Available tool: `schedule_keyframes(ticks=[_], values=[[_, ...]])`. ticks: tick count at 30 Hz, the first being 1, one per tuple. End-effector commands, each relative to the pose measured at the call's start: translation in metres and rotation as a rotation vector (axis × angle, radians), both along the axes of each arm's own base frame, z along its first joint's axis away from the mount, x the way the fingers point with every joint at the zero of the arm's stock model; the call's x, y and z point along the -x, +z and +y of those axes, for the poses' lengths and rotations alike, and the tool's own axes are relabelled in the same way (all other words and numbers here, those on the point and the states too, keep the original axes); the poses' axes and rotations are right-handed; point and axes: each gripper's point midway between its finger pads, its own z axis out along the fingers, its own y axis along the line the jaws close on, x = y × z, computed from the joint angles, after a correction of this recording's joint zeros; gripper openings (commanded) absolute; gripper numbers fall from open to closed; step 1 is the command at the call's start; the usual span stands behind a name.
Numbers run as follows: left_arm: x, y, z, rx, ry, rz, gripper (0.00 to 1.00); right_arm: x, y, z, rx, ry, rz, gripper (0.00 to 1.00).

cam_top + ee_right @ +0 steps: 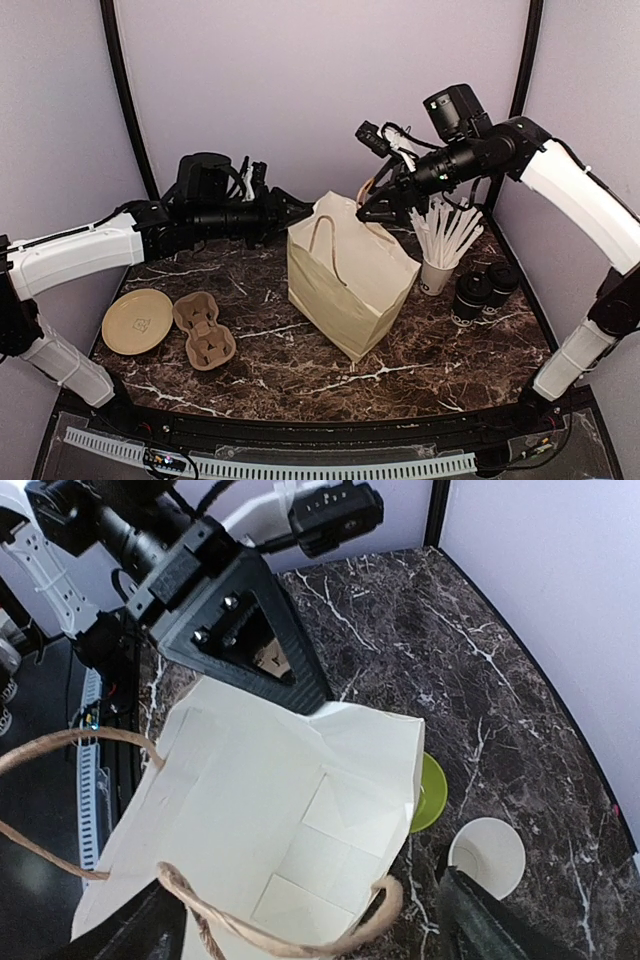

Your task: Pack the takeout coffee

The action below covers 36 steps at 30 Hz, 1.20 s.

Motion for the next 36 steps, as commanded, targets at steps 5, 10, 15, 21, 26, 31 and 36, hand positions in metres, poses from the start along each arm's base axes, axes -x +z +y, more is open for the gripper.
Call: schedule_keyframes(ticks=[5,10,15,21,26,31,36], values=[[-0.002,0.021,0.033,-0.097,0.096,-0.126,0.45,-0.03,0.018,-0.009,-0.007,-0.192,-0.063,0.67],[-0.004,0.026,0.04,-0.117,0.107,-0.163,0.46,-0.012,0.031,-0.016,-0.027,-0.14,-0.086,0.86],[-0.005,0.019,0.032,-0.128,0.071,-0.159,0.46,-0.002,0.022,-0.018,-0.009,-0.085,-0.093,0.95],[-0.004,0.01,0.026,-0.137,0.042,-0.149,0.46,-0.025,0.014,-0.012,0.032,-0.124,-0.134,0.87],[-0.003,0.017,0.027,-0.131,0.035,-0.168,0.46,-0.04,0.018,-0.009,0.039,-0.15,-0.184,0.66],[0.001,0.038,0.041,-0.275,0.007,-0.3,0.6,-0.032,0.023,-0.008,0.029,-0.111,-0.185,0.18],[0.003,0.037,0.105,-0.584,0.121,-0.375,0.87,-0.004,0.025,-0.017,0.026,-0.014,-0.203,0.05]])
